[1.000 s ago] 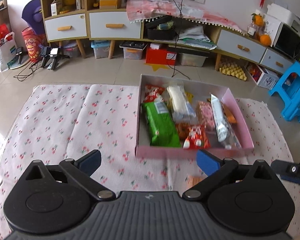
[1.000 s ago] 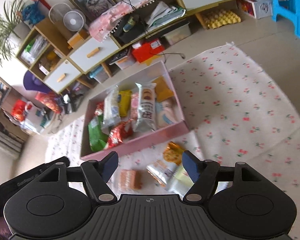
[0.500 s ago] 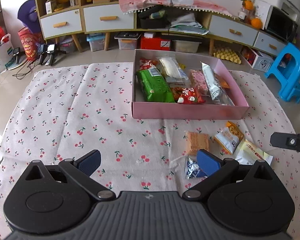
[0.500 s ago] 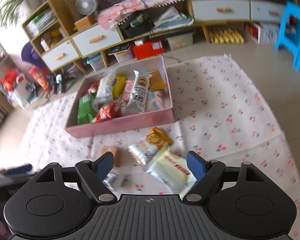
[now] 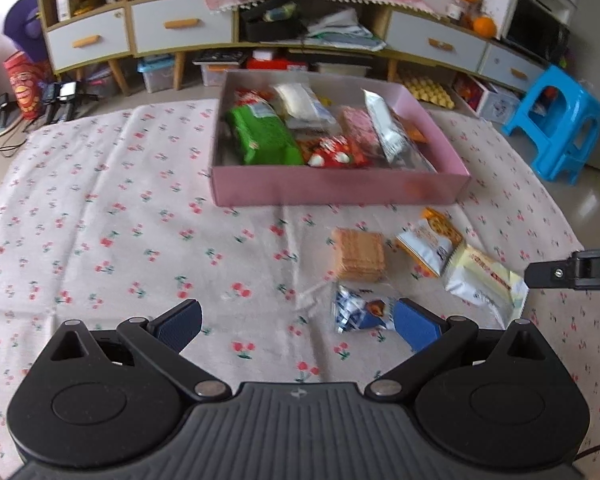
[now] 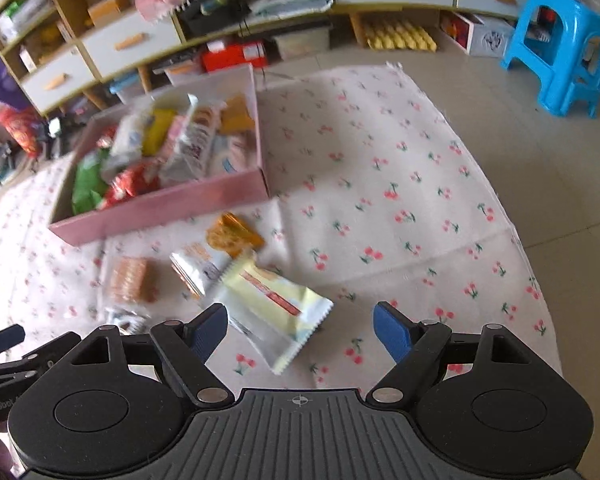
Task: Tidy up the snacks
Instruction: 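Move both tools back over the remaining snacks on the cloth, then grasp the blue-white candy with the left tool while the right grasps the pale yellow cake pack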
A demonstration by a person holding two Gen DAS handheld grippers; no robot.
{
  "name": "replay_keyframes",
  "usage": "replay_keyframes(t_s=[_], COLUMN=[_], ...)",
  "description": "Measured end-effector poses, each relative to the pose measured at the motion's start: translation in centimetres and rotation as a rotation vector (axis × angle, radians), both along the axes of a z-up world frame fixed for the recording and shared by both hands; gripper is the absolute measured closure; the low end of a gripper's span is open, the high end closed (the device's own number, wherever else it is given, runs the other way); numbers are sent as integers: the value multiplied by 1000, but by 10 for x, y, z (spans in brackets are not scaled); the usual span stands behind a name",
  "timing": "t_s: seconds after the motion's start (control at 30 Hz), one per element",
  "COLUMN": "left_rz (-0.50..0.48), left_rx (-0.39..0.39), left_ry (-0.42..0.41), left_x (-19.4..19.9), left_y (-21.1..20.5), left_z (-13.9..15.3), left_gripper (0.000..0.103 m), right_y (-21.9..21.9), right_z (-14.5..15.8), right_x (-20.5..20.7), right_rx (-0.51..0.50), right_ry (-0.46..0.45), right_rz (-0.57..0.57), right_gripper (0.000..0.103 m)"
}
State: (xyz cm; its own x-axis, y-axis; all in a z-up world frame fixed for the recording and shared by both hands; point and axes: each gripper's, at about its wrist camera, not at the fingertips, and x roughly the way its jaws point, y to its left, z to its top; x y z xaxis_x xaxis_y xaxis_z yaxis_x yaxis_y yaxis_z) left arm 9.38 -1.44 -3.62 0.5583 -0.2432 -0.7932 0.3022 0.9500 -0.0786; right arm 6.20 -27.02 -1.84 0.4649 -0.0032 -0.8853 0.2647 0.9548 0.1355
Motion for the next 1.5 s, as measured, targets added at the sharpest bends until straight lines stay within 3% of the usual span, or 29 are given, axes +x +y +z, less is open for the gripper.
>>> replay_keyframes(t_s=[0.43,0.67,0.83,0.97,1.27,1.37,1.5], left_rz=[-95,-333,-398,-454,-642,-650,-577], left_rx=[2,14,0,-3,-21,-6,-3], left_ry=[-12,-99,-105,-52,60,40,11], left_x=[-3,-2,-4,-2,-17,-20,-11], left_y=[-20,-23,-22,-28,-34,-34,-32], left_z=[-20,-24,-25,-28,-28,-23,-21], left_gripper=[1,11,17,27,30,25,21], right_y=[3,-8,-5,-4,-19,-20,-17], right_z=[-18,-26,-31,-41,-47,-47,-45], right_x=[7,11,14,18,22,23,22], right_rx=[-38,12,-25,-29,42,46,47], right_ry=[71,49,3,2,-10,-9,-11], right_rz=[34,58,152,202,152,147,163], right_gripper=[21,21,21,21,20,20,20])
